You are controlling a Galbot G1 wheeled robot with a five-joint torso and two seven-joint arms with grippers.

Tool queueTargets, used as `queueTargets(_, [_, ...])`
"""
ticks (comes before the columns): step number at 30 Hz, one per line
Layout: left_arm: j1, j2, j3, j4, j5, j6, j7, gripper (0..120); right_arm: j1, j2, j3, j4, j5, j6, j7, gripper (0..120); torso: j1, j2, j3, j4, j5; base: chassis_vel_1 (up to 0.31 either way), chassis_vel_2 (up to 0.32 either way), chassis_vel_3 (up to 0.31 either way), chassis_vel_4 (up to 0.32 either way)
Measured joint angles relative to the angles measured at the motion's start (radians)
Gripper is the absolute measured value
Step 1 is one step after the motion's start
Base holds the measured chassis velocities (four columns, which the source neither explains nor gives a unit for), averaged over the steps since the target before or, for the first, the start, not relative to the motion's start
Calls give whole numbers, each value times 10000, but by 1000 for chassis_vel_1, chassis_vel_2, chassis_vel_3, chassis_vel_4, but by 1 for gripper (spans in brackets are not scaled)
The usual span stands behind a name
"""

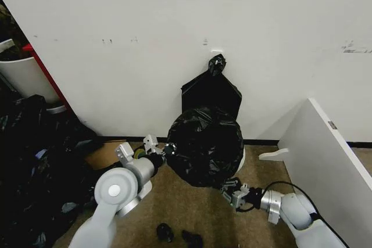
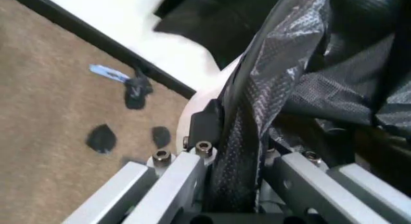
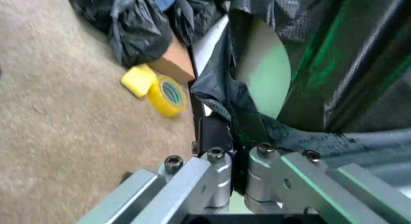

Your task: Place the garbage bag over the trash bin.

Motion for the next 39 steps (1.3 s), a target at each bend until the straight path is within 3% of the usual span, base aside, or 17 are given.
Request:
queueTargets(2, [-23, 94, -109, 87, 31, -46, 83, 1, -66, -104, -46, -126, 639, -8, -64, 5, 0, 0, 1, 0, 1, 0, 0, 0, 0])
queueTargets(4, [-84, 126, -133, 188, 247, -210, 289, 1, -209, -221, -250, -251, 2294, -18, -762, 15, 0, 0, 0, -2, 0, 0, 0, 0, 0])
queueTargets(5, [-84, 126, -133, 188, 247, -210, 289, 1, -209, -221, -250, -251, 2294, -18, -762, 15, 0, 0, 0, -2, 0, 0, 0, 0, 0])
queueTargets(10, [-212, 78, 179, 634, 1586, -907, 1007, 1, -397, -465, -377, -585, 7008, -703, -3227, 35, 0, 0, 0, -3, 1, 0, 0, 0, 0])
queueTargets(12, [-234, 59, 341, 864, 2279, -1260, 1293, 1, -451, -574, -265, -601, 8589, -1146, -3233, 43, 0, 0, 0, -3, 3, 0, 0, 0, 0])
queueTargets(14, [-234, 55, 402, 952, 2570, -1391, 1406, 1, -499, -620, -245, -527, 9129, -1271, -3035, 47, 0, 0, 0, -2, 1, 0, 0, 0, 0])
queueTargets(19, [-88, 57, 878, 1396, 4139, -2225, 1959, 1, -961, -715, -175, 998, 10540, -1818, -675, 66, 0, 0, 0, -3, 2, 0, 0, 0, 0])
queueTargets(21, [67, 29, 1137, 1534, 4695, -2622, 2185, 1, -1284, -711, -342, 2287, 10462, -2356, 1135, 75, 0, 0, 0, -2, 0, 0, 0, 0, 0])
queueTargets(22, [67, 29, 1137, 1534, 4695, -2622, 2185, 1, -1284, -711, -342, 2287, 10462, -2356, 1135, 75, 0, 0, 0, -2, 0, 0, 0, 0, 0])
queueTargets(27, [302, -139, 1492, 1699, 5276, -3017, 2428, 1, -1804, -650, -1218, 4711, 9175, -4034, 4553, 95, 0, 0, 0, -1, 0, 0, 0, 0, 0])
queueTargets(29, [349, -234, 1552, 1764, 5401, -3192, 2446, 1, -1971, -664, -1837, 5495, 8273, -5030, 5853, 91, 0, 1, -1, -2, 0, 0, 0, 0, 0])
queueTargets(30, [349, -234, 1552, 1764, 5401, -3192, 2446, 1, -1971, -664, -1837, 5495, 8273, -5030, 5853, 91, 0, 1, -1, -2, 0, 0, 0, 0, 0])
queueTargets(33, [453, -298, 1589, 1804, 5560, -3510, 2490, 1, -2093, -754, -2940, 6354, 7219, -6572, 7662, 79, 0, 0, 0, -2, 1, 0, 0, 0, 0])
queueTargets(34, [502, -308, 1596, 1804, 5633, -3581, 2530, 1, -2073, -773, -3333, 6639, 7063, -7191, 8315, 76, 0, 0, -1, -2, 0, 0, 0, 0, 0])
queueTargets(35, [502, -308, 1596, 1804, 5633, -3581, 2530, 1, -2073, -773, -3333, 6639, 7063, -7191, 8315, 76, 0, 0, -1, -2, 0, 0, 0, 0, 0])
queueTargets(39, [703, -286, 1654, 1803, 6117, -3828, 2701, 1, -1626, -738, -4604, 7159, 7140, -8893, 10033, 59, 0, 1, -1, -2, -1, 0, 0, 0, 0])
